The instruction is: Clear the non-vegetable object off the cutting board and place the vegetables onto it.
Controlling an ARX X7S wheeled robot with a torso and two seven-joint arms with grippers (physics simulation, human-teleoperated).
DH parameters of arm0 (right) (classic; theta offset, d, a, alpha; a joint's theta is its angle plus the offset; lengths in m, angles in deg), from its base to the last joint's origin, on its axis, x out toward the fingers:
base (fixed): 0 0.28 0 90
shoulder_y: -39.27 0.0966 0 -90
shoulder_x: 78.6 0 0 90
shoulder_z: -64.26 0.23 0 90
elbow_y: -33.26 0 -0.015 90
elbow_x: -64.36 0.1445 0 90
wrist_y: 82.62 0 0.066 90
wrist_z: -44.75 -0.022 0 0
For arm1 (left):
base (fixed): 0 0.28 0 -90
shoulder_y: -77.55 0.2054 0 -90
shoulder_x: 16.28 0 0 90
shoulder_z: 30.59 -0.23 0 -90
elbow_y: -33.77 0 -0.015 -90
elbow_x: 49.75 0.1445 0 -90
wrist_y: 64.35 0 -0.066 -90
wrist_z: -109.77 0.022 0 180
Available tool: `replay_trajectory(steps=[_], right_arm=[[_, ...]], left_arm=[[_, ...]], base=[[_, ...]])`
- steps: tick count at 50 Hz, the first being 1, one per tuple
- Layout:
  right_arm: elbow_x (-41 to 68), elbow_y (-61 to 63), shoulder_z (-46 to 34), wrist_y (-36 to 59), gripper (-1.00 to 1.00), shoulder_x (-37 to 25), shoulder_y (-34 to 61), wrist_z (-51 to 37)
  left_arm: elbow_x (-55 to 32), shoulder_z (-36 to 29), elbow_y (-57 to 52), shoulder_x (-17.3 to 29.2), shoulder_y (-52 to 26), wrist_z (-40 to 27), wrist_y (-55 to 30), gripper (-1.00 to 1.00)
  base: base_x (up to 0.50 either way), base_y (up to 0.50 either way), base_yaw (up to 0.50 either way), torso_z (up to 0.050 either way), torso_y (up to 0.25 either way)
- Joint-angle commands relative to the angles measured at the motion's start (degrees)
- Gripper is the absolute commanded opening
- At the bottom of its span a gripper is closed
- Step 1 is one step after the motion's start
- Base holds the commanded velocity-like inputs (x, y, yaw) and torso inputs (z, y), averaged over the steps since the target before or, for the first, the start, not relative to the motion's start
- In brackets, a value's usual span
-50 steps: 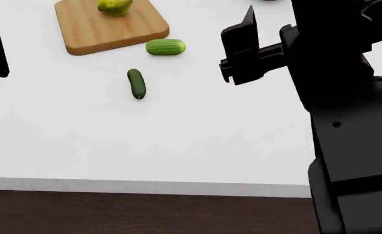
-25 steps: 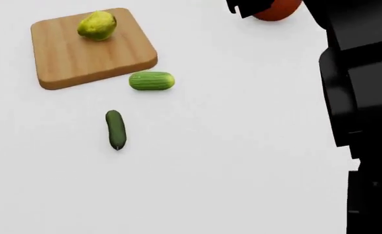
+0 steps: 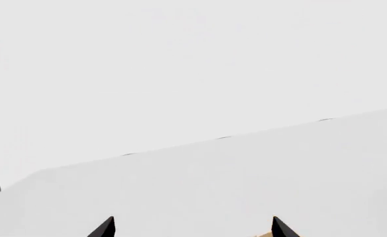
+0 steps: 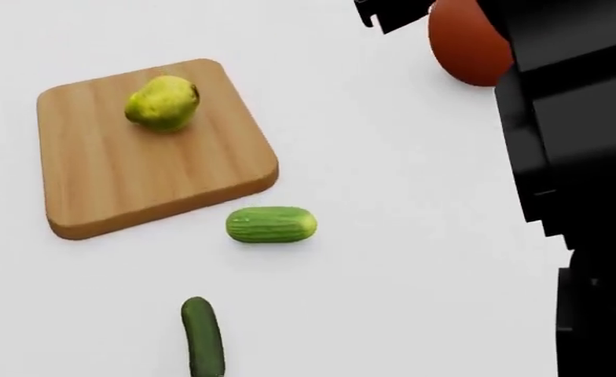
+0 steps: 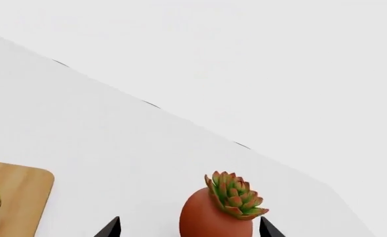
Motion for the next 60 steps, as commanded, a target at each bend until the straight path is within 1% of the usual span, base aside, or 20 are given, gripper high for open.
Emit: replay_trajectory(steps=[1, 9, 20, 21, 22, 23, 37, 57, 60], right_arm=[[-1.11, -0.53, 0.14, -0.71, 1.0, 1.17, 0.14, 1.42], [-1.11, -1.69, -0.42, -1.96, 1.0, 1.33, 0.52, 1.62], [-1.12, -2.36, -1.15, -2.65, 1.0, 1.22, 1.03, 1.83], [-1.1, -1.91, -0.73, -3.03, 1.0, 1.21, 0.59, 1.55], [-0.14, -1.66, 2.75, -3.24, 1.0, 2.14, -0.04, 0.82], [-0.92, -0.73, 0.91, -2.93, 1.0, 1.26, 0.34, 0.83], [-0.3, -1.23, 3.54, -4.26, 1.0, 2.06, 0.72, -0.09], [0.58, -0.35, 4.13, -3.09, 1.0, 1.93, 0.43, -0.13], [0.64, -0.44, 4.1, -3.13, 1.0, 1.85, 0.51, -0.1]], left_arm=[[0.74, 1.17, 0.53, -0.71, -0.22, 1.64, 0.52, 1.0], [1.17, 0.48, 0.83, -0.59, 0.45, 1.63, 2.1, 1.0], [1.0, 0.54, 0.58, -0.53, 0.39, 1.53, 2.26, 1.0], [1.0, 0.57, 0.47, -0.5, 0.6, 1.53, 2.43, 1.0], [1.03, 0.71, 0.51, -0.51, 0.71, 1.42, 2.62, 1.0], [1.03, 0.88, 0.44, -0.53, 0.77, 1.28, 2.62, 1.0], [0.69, 1.45, -0.38, -0.31, -0.32, 0.9, 1.94, 1.0], [0.19, 1.37, -1.57, -0.06, -1.25, 0.64, 0.59, 1.0], [0.05, 1.22, -1.48, -0.07, -1.8, 0.75, 0.19, 1.0]], base=[[0.5, 0.2, 0.0, 0.0, 0.0], [0.5, 0.2, 0.0, 0.0, 0.003], [0.5, 0.2, 0.0, 0.0, 0.0], [0.5, 0.2, 0.0, 0.0, 0.0], [0.5, 0.2, 0.0, 0.0, 0.0], [0.0, 0.0, 0.0, 0.0, -0.078], [0.0, 0.0, 0.0, 0.0, -0.242], [0.0, 0.0, 0.0, 0.0, -0.25], [0.0, 0.0, 0.0, 0.0, -0.112]])
